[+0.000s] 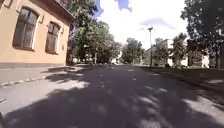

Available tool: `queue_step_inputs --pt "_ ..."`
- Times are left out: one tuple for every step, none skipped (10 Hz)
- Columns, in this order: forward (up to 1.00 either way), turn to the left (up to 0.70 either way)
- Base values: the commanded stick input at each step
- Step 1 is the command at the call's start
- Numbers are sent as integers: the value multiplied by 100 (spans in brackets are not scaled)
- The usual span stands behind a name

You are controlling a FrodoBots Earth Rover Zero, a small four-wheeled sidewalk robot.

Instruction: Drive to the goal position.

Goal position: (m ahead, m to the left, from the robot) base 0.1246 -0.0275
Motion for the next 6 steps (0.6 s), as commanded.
queue_step_inputs --pt "100 -39" --pt "100 -40" --pt "100 -40" --pt "100 -24" --pt "100 -1" --pt "100 0"
